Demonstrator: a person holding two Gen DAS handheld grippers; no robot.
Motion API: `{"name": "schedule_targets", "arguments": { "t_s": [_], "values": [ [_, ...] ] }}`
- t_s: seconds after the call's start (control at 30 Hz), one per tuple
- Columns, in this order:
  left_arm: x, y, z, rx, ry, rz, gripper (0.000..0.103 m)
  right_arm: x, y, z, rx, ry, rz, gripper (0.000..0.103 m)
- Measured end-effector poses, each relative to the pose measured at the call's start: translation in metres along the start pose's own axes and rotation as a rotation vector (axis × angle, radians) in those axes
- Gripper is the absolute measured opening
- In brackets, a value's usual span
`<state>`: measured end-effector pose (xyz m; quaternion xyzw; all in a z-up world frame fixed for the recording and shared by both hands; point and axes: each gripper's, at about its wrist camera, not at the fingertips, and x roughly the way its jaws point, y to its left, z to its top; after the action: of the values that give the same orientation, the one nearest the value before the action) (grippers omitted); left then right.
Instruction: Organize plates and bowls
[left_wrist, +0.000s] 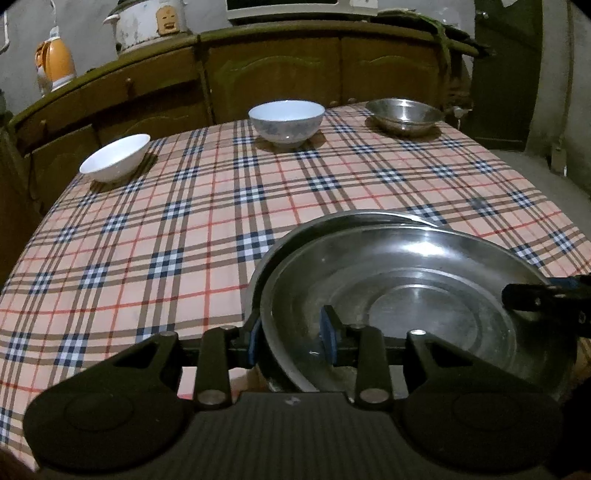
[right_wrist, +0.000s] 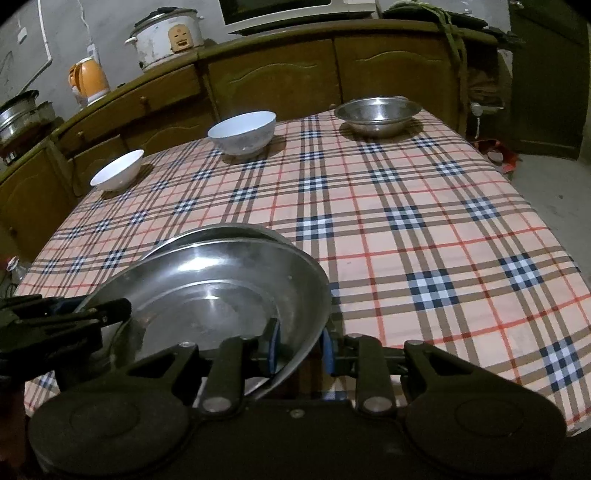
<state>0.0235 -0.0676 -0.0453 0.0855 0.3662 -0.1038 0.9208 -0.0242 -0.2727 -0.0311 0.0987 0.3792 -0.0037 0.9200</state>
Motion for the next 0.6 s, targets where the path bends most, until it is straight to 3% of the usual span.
{"name": "schedule_targets", "arguments": {
  "t_s": [0.13, 0.27, 0.33, 0.47, 0.6],
  "values": [
    [0.003, 0.003, -0.002, -0.009, -0.014, -0.003, 0.035, 0.003, 0.002, -0.001, -0.009, -0.003, 0.013, 0.033],
    [0.001, 0.001, -0.003, 0.009, -0.024, -0.028, 0.056, 0.000, 0.002, -0.001, -0.013, -0.014, 0.012, 0.039],
    [-0.001, 0.001, -0.004, 0.013, -0.034, -0.028, 0.060, -0.005, 0.003, 0.000, -0.021, -0.036, -0.008, 0.045],
    [-0.007, 0.007, -0.002, -0.012, -0.052, -0.023, 0.064, -0.020, 0.008, 0.001, -0.055, -0.076, -0.031, 0.046],
    [-0.013, 0.016, -0.001, -0.044, -0.070, -0.010, 0.069, -0.037, 0.020, -0.005, -0.127, -0.089, 0.033, 0.047]
  ]
}}
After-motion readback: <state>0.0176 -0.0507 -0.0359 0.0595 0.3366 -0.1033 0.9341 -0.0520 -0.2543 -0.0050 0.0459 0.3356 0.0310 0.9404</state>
